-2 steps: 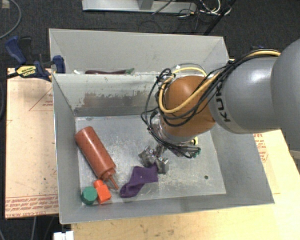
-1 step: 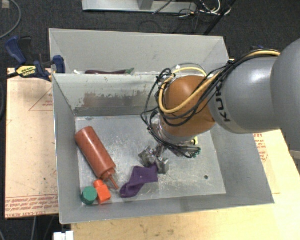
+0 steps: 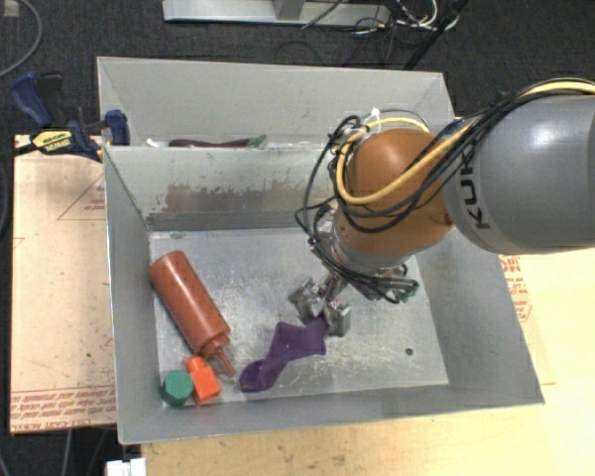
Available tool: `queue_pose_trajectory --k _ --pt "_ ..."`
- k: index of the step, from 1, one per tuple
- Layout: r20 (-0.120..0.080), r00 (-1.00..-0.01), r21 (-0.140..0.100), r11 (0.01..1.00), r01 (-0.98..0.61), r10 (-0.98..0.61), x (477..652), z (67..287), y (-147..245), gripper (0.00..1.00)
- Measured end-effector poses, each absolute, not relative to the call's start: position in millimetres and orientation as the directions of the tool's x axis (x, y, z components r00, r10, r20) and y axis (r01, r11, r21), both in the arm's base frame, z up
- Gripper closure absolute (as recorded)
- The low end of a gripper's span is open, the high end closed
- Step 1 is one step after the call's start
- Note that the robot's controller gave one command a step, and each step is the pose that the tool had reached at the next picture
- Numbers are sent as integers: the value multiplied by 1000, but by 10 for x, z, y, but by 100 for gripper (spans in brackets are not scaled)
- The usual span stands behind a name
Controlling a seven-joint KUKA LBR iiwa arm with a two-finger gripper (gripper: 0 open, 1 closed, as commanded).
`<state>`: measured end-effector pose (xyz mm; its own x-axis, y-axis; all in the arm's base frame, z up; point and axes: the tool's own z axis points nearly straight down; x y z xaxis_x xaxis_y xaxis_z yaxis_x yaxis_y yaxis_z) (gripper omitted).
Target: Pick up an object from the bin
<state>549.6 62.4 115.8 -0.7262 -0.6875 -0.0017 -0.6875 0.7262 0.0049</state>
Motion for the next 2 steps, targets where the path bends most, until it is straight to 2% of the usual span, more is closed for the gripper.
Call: queue_pose_trajectory --k 1,2 --pt "-17 -795 -5 796 -606 -606 5726 1408 565 100" --pt "-4 -825 5 825 -565 -565 5178 2415 475 100"
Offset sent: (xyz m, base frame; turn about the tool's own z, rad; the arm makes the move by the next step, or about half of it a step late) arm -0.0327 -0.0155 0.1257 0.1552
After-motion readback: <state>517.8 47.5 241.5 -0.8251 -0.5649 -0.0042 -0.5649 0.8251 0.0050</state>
